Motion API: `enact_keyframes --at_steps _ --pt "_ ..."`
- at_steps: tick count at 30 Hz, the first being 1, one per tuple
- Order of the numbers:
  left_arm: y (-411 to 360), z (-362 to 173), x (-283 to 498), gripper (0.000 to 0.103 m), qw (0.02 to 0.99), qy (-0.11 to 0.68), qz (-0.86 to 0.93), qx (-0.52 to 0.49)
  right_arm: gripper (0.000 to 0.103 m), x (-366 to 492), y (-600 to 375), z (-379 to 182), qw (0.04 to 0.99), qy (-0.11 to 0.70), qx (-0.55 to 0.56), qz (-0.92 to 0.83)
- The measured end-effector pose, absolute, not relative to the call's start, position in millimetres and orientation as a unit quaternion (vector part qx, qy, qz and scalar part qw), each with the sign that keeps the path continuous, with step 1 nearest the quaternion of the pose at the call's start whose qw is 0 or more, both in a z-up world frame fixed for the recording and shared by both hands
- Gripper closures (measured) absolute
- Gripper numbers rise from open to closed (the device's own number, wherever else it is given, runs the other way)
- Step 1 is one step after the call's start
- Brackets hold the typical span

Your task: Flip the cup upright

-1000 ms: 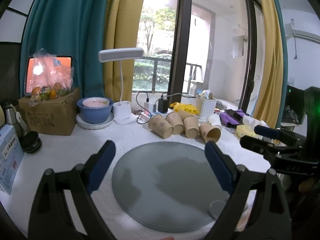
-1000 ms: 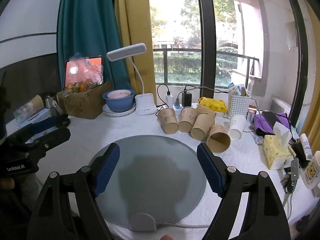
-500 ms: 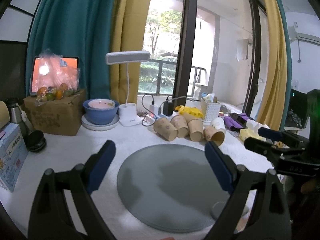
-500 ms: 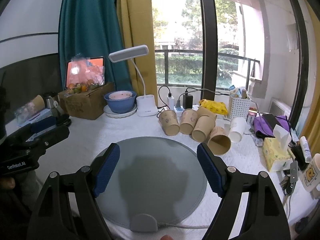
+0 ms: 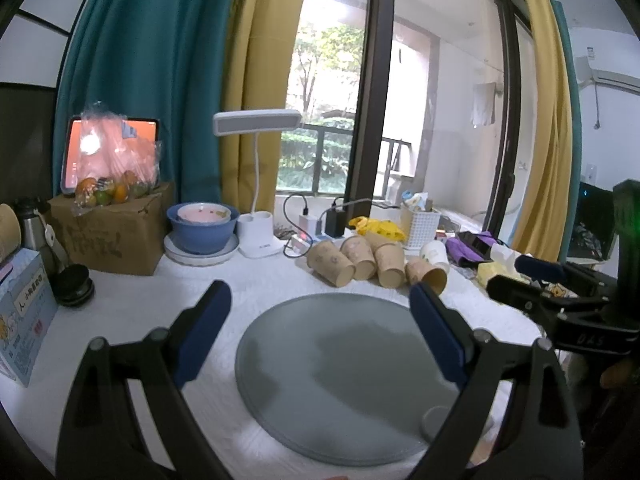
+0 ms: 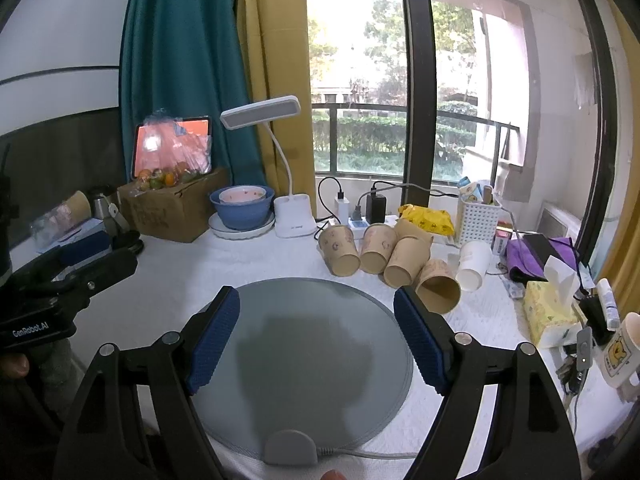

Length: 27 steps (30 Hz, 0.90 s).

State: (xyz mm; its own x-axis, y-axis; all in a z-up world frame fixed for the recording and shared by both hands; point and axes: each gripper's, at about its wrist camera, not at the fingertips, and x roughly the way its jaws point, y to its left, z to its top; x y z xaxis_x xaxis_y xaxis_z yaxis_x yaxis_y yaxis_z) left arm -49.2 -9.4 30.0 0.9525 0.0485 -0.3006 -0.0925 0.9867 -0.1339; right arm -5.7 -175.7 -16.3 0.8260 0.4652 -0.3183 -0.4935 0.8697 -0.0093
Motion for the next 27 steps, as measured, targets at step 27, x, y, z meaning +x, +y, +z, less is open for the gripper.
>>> enact_keyframes --at_steps 27 --pt "-16.6 31.5 -51.4 0.011 0.986 0.146 0.034 -0.072 0.021 -5.2 -178.4 -16.6 0.955 0.153 -0.044 0.251"
